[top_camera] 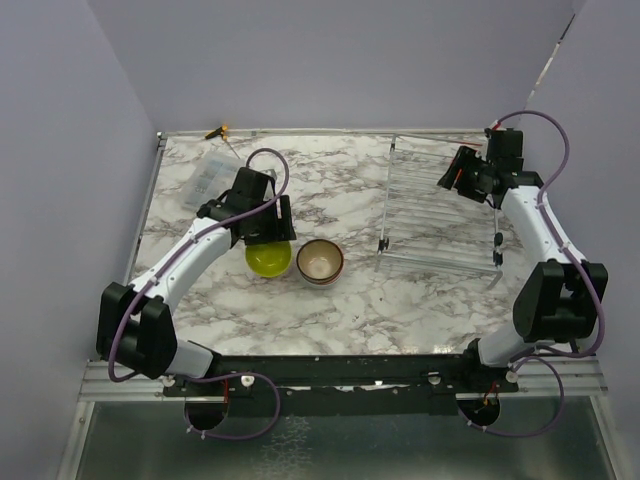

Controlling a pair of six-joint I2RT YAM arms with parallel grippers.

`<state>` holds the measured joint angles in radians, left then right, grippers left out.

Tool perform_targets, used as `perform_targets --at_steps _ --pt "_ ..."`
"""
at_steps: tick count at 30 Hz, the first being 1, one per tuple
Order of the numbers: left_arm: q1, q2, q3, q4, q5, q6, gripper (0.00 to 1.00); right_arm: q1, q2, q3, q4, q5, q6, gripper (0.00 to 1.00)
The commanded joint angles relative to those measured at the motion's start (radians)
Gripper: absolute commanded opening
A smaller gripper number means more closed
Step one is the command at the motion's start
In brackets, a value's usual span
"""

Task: Load the bowls into the dish rack

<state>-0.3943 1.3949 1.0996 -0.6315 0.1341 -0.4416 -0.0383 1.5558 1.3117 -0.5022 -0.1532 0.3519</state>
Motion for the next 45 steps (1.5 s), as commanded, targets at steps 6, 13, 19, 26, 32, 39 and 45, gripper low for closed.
perform_targets --at_steps 6,13,19,26,32,39,45 --pt "0.007 0.122 0.088 0.045 -0.177 -0.012 0.71 0.003 -0.049 -0.008 -0.009 -0.052 0.022 0.64" --pt "0.008 0.147 0.114 0.054 -0.18 -0.006 0.7 0.003 -0.051 -0.007 -0.006 -0.055 0.026 0.64" --pt "0.014 0.208 0.164 0.078 -0.135 0.016 0.69 0.003 -0.048 -0.007 0.002 -0.058 0.042 0.64" --pt "0.022 0.284 0.222 0.079 -0.135 0.034 0.66 0.003 -0.057 -0.02 0.002 -0.054 0.053 0.64" --pt "0.033 0.273 0.244 0.076 -0.1 0.04 0.7 0.003 -0.063 -0.005 -0.012 -0.061 0.053 0.64" --pt "0.034 0.219 0.309 0.008 -0.031 0.043 0.75 0.003 -0.065 0.028 -0.032 -0.113 0.077 0.65" --pt "0.032 0.113 0.303 -0.077 0.089 0.066 0.78 0.007 -0.097 0.004 -0.051 -0.189 0.117 0.66"
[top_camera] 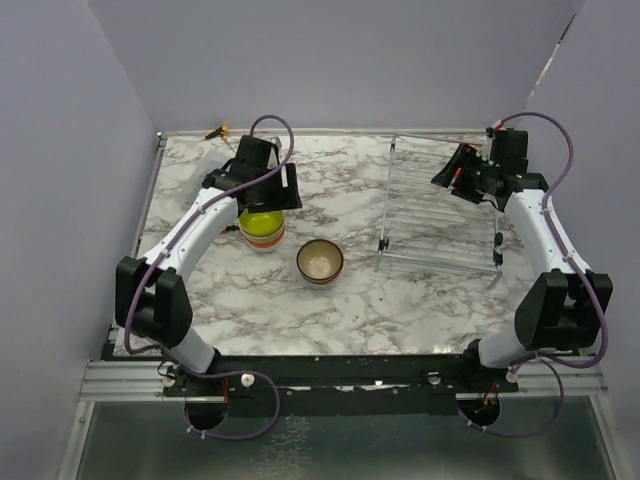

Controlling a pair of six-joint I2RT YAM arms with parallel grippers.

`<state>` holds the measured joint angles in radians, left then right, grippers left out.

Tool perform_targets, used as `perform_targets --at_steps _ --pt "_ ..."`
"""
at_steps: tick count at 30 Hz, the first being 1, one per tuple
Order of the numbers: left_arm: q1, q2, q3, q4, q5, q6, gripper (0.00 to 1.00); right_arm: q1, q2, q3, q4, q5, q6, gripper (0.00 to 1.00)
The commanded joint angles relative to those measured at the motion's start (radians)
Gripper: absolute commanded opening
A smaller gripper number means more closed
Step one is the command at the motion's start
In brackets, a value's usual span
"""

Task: Load the bowls into the dish rack

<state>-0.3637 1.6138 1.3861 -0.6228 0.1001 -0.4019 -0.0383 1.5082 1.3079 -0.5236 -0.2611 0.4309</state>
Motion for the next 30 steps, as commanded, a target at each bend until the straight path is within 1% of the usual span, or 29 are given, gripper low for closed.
perform_targets --at_steps 1,3,7,13,18,21,26,30 --pt "-0.002 -0.127 -0.004 -0.095 0.148 0.023 0.78 0.01 -0.059 -0.006 -0.024 -0.094 0.049 0.67" --pt "-0.019 -0.172 -0.048 -0.107 0.178 0.012 0.79 0.017 -0.076 -0.035 -0.006 -0.112 0.074 0.67" --pt "-0.091 -0.24 -0.144 -0.107 0.177 -0.03 0.78 0.035 -0.09 -0.073 0.012 -0.131 0.11 0.68" --pt "-0.179 -0.271 -0.259 -0.11 0.046 -0.122 0.76 0.038 -0.112 -0.098 0.005 -0.125 0.118 0.68" --pt "-0.194 -0.222 -0.312 -0.101 0.021 -0.179 0.66 0.038 -0.139 -0.113 -0.03 -0.112 0.11 0.68" --pt "-0.2 -0.19 -0.342 -0.057 0.031 -0.208 0.61 0.058 -0.151 -0.117 -0.054 -0.105 0.103 0.68" --pt "-0.201 -0.138 -0.344 -0.021 -0.009 -0.23 0.53 0.058 -0.189 -0.156 -0.059 -0.106 0.106 0.68" --pt "-0.201 -0.108 -0.331 -0.011 -0.019 -0.233 0.4 0.058 -0.217 -0.182 -0.06 -0.104 0.113 0.68"
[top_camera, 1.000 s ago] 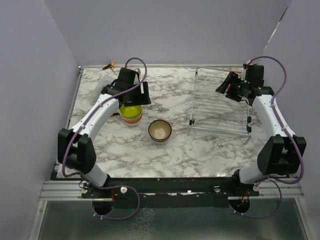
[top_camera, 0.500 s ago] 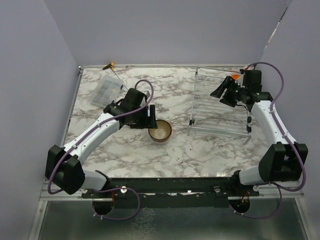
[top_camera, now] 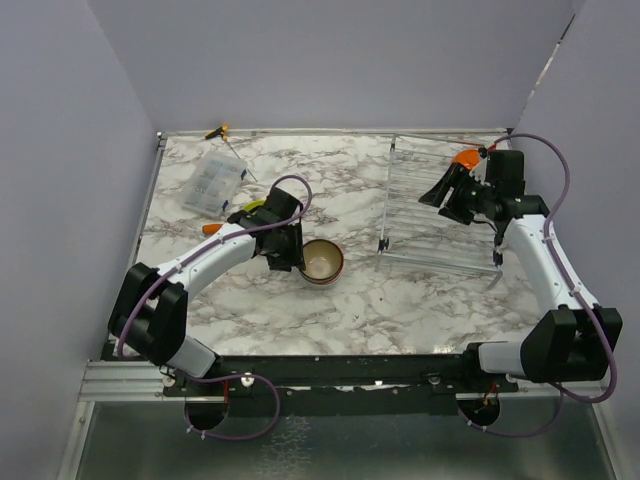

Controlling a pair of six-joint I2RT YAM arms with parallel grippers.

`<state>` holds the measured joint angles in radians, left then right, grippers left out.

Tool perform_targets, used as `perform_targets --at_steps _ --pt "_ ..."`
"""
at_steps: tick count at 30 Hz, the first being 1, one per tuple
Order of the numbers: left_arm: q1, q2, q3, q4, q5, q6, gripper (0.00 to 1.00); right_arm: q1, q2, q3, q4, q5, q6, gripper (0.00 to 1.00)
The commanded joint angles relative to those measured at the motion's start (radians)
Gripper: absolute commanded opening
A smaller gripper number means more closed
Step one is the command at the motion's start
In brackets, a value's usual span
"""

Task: Load the bowls into the dish rack

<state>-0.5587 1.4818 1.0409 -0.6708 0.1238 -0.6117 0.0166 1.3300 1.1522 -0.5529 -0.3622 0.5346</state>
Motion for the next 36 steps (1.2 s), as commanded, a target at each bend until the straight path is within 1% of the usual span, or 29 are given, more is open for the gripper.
perform_targets --at_steps 1,3,6,9,17,18,21,25,28,31,36 --pt "-0.006 0.027 0.016 0.037 -0.042 -0.02 0.36 0.004 -0.046 -0.031 -0.031 0.0 0.009 0.68" --pt "-0.006 0.029 0.022 0.037 -0.041 -0.011 0.3 0.003 -0.054 -0.033 -0.034 0.009 0.012 0.68" --pt "-0.006 0.029 0.036 0.037 -0.024 0.011 0.16 0.004 -0.061 -0.03 -0.036 0.012 0.016 0.68" --pt "-0.006 0.024 0.055 0.036 -0.017 0.031 0.01 0.004 -0.063 -0.024 -0.038 0.015 0.018 0.68" --pt "-0.006 -0.005 0.164 -0.007 -0.018 0.067 0.0 0.004 -0.06 -0.01 -0.027 -0.044 0.02 0.69" --pt "-0.006 -0.007 0.182 -0.017 -0.017 0.075 0.0 0.004 -0.061 -0.012 -0.019 -0.061 0.021 0.7" --pt "-0.004 -0.013 0.243 -0.041 -0.02 0.1 0.0 0.003 -0.072 -0.031 0.027 -0.147 0.024 0.81" --pt "-0.003 0.003 0.339 -0.028 -0.012 0.108 0.0 0.004 -0.103 -0.087 0.171 -0.321 0.075 0.89" --pt "-0.003 0.052 0.422 -0.001 0.043 0.108 0.0 0.011 -0.132 -0.151 0.345 -0.421 0.19 0.93" --pt "0.0 0.113 0.513 0.017 0.13 0.106 0.0 0.047 -0.142 -0.18 0.471 -0.443 0.301 0.96" --pt "0.021 0.194 0.621 0.022 0.285 0.123 0.0 0.142 -0.104 -0.142 0.508 -0.417 0.34 0.98"
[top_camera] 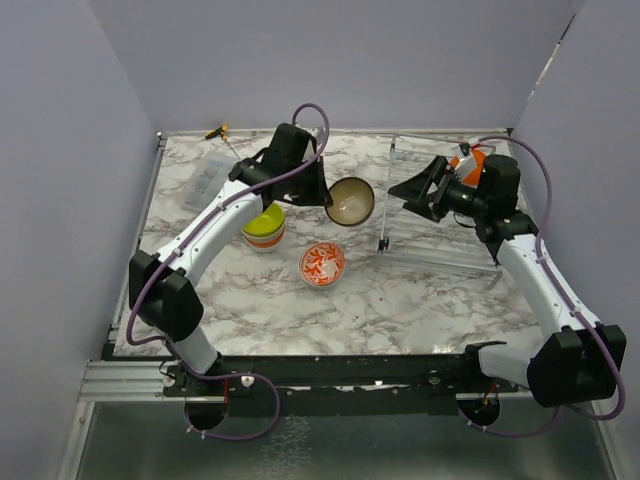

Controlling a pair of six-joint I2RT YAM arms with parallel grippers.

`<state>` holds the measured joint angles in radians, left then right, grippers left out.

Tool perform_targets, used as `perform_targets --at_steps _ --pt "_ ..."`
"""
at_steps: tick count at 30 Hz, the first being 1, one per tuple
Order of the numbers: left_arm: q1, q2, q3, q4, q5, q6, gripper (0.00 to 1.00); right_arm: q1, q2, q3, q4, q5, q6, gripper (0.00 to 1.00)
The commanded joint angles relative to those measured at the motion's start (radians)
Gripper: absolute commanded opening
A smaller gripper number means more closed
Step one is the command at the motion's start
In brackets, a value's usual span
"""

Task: Load the bowls into the dish rack

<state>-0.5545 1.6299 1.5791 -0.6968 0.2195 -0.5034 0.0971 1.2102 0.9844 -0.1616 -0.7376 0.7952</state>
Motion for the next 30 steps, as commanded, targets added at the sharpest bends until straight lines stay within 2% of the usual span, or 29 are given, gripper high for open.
perform_targets --at_steps 1,5,11,14,23,26,30 --pt "0.023 0.063 0.1 0.048 0.228 0.015 0.0 0.079 0.023 0.03 0.122 -0.034 0.084 0.98" --pt "0.033 0.107 0.147 0.056 0.331 0.013 0.0 0.13 0.05 0.032 0.152 -0.007 0.115 0.98" --pt "0.054 0.107 0.147 0.068 0.409 0.013 0.0 0.157 0.06 0.032 0.065 0.121 0.104 0.96" --pt "0.071 0.108 0.136 0.101 0.464 -0.015 0.0 0.167 0.069 0.012 0.091 0.112 0.128 0.96" --pt "0.092 0.127 0.132 0.161 0.502 -0.058 0.0 0.181 0.126 -0.024 0.27 0.01 0.289 0.95" --pt "0.097 0.137 0.134 0.169 0.506 -0.064 0.0 0.181 0.137 -0.027 0.344 -0.027 0.343 0.89" --pt "0.1 0.148 0.131 0.174 0.506 -0.072 0.0 0.181 0.15 -0.01 0.375 -0.043 0.354 0.73"
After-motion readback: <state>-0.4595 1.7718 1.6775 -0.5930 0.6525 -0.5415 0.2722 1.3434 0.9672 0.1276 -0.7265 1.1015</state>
